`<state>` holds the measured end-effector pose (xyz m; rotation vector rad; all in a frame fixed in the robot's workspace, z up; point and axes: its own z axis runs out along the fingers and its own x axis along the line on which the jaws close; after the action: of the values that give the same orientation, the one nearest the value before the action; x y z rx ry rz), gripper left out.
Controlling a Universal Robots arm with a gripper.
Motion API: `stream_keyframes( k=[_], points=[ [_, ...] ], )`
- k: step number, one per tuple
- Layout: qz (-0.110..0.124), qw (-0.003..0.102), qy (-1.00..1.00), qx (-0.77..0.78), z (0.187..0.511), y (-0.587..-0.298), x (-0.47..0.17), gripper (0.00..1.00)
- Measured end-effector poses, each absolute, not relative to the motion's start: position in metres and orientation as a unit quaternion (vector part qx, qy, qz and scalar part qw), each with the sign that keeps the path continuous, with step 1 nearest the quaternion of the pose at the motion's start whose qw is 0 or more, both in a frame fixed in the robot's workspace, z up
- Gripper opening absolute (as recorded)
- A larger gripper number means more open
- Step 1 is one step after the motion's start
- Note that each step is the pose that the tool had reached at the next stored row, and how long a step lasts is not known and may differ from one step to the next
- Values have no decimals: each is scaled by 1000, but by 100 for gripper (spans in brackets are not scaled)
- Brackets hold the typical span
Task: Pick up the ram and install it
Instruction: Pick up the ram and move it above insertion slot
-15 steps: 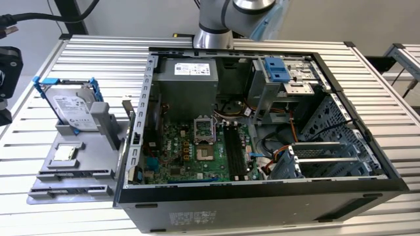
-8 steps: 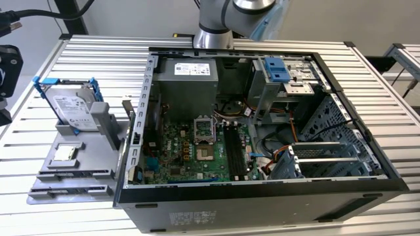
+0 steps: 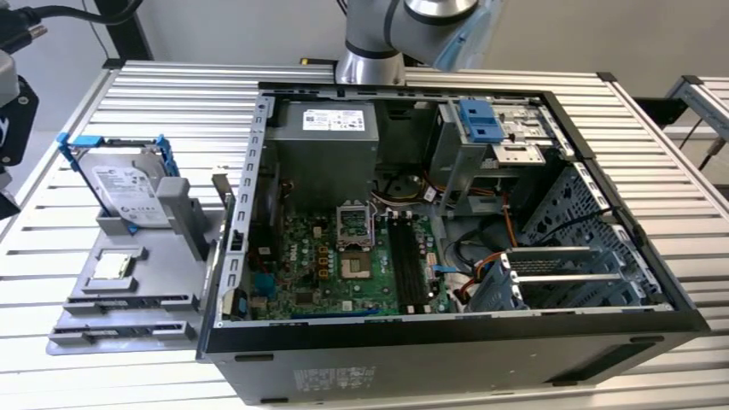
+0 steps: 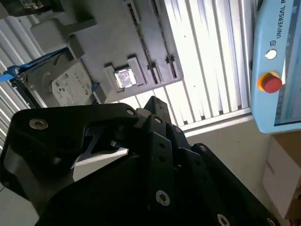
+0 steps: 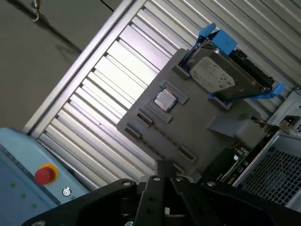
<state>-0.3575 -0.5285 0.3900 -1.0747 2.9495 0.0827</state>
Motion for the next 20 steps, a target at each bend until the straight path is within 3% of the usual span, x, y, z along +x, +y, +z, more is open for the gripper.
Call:
stream_keyframes(
  k=[20],
  points=[
    [26, -4, 855, -518, 390, -528, -357, 0]
  ],
)
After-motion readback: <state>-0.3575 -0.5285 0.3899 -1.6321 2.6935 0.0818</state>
